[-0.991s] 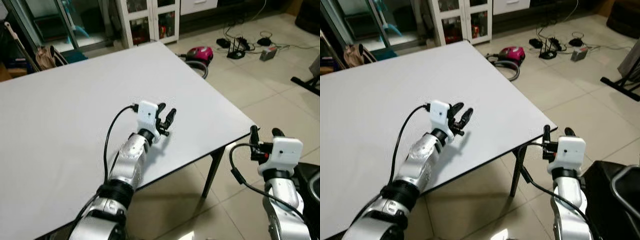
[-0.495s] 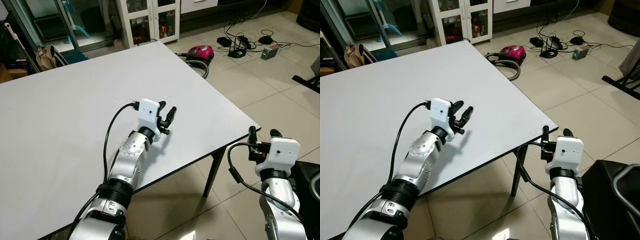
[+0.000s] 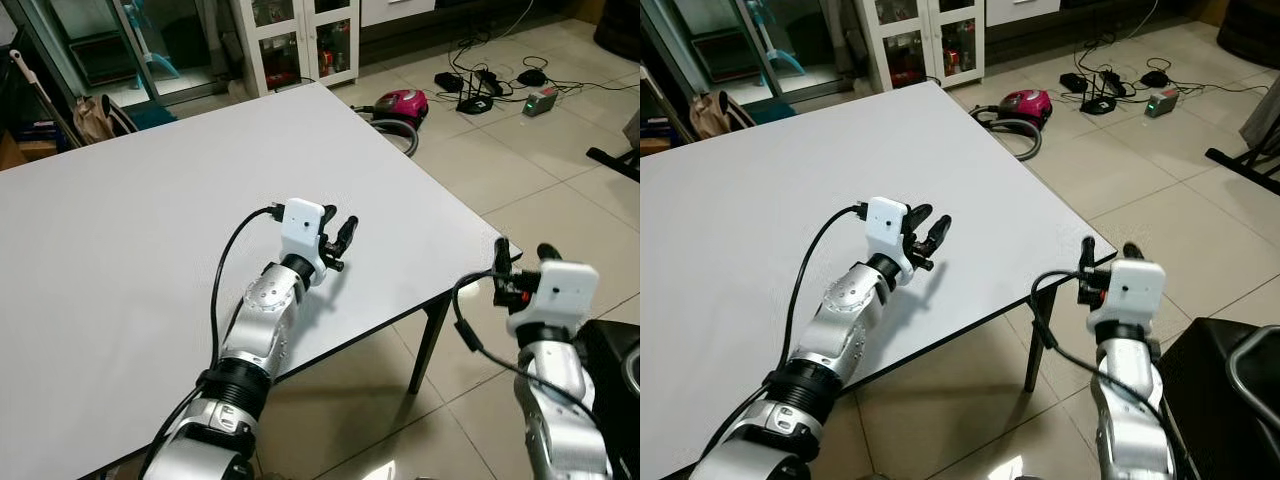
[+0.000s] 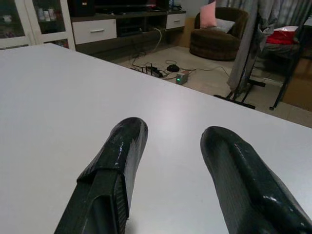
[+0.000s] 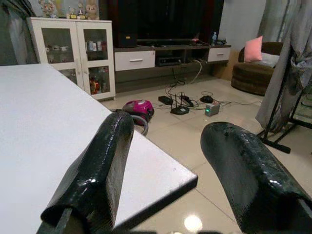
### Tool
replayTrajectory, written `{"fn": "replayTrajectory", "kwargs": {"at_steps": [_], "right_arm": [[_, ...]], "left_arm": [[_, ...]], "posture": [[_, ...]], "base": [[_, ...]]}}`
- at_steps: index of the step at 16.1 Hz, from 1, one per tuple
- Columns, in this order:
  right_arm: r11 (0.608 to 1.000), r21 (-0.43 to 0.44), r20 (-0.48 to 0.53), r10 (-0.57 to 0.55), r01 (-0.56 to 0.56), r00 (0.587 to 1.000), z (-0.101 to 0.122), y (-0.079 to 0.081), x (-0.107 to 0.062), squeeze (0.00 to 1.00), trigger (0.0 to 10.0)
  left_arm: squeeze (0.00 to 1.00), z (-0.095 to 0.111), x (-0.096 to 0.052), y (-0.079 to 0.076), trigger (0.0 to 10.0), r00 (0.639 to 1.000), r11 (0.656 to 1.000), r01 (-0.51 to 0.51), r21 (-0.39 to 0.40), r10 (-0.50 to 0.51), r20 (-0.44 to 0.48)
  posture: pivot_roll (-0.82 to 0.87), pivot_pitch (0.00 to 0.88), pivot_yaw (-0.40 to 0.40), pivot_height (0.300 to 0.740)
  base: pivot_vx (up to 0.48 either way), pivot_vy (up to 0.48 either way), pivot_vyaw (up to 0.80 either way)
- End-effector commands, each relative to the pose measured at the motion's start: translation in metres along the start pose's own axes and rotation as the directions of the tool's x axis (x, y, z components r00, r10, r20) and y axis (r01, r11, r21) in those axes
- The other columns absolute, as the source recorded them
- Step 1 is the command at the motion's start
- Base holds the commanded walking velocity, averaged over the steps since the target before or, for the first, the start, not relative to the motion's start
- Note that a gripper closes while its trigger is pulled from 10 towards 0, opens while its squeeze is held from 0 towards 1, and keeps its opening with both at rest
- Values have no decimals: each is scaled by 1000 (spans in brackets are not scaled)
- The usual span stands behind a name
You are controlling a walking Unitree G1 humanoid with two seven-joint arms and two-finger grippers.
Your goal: Setting the table
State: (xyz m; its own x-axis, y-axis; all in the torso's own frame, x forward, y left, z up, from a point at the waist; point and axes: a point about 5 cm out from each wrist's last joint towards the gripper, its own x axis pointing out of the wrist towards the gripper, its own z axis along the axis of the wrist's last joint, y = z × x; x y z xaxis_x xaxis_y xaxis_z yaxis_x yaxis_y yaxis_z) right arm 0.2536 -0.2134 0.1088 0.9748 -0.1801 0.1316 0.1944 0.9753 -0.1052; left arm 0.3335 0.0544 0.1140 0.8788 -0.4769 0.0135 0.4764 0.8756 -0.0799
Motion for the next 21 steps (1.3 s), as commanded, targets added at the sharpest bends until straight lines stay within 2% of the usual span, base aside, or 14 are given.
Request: {"fn": "replayTrajectory", "kwargs": {"at_steps": [1, 4, 6, 15, 21], "right_arm": [[1000, 11, -11, 13, -13, 1000, -2, 2, 1, 0, 10000], [1000, 10, -22, 16, -16, 1000, -4, 1, 0, 0, 10000], [1000, 6, -26, 21, -21, 999, -5, 0, -3, 0, 10000], [1000, 7, -50, 9, -9, 999, -9, 2, -14, 0, 10000], [1000, 3, -82, 8, -8, 997, -13, 0, -19, 0, 10000]], "left_arm": [[0, 8, 3, -1, 10000, 1000, 1000, 0, 31, -1, 28], [0, 8, 4, -3, 10000, 1000, 999, 5, 33, -6, 26], [0, 9, 5, -9, 10000, 999, 999, 25, 41, -26, 37], [0, 9, 4, -10, 10000, 999, 999, 23, 37, -24, 26], [0, 9, 5, -10, 10000, 1000, 999, 20, 32, -21, 20]], "posture": [[-113, 0, 113, 740], [-130, 0, 103, 740], [-132, 0, 104, 740], [-149, 0, 127, 740], [-152, 0, 131, 740]], "base": [[0, 0, 0], [0, 0, 0], [0, 0, 0], [0, 0, 0], [-242, 0, 0]]}}
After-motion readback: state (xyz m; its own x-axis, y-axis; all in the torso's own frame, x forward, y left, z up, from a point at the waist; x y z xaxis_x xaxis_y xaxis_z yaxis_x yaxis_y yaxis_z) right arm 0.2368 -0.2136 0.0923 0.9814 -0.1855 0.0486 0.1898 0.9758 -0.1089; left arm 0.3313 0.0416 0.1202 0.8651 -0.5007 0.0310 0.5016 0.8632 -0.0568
